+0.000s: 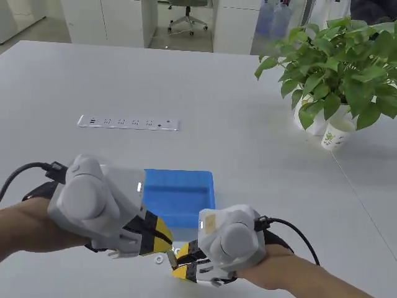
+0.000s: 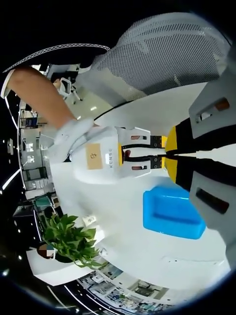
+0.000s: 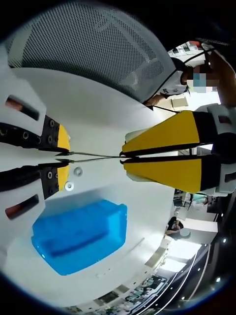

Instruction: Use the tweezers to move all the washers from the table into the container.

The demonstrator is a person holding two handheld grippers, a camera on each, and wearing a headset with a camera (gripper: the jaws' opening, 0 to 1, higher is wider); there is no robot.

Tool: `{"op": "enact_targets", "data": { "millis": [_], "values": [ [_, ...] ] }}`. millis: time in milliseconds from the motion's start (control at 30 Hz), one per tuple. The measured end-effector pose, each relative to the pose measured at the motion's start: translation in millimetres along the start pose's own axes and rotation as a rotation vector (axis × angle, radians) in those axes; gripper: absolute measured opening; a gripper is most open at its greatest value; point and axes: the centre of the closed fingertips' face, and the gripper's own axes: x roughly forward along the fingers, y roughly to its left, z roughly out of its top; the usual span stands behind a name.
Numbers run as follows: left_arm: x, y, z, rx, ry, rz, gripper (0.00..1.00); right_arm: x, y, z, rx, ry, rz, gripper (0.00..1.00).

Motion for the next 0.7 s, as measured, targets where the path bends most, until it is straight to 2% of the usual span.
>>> {"op": "enact_targets", "data": {
  "millis": [400, 700],
  "values": [
    [6.1, -0.6, 4.7, 0.000, -0.023, -0.020, 0.05, 0.6, 2.1, -3.2, 0.013, -0.002, 0.007, 0.10],
    [7.7, 0.4, -1.0, -0.020, -0.021, -0.036, 0.11, 1.4, 2.1, -2.6, 0.006, 0.000, 0.012, 0.10]
  ]
}}
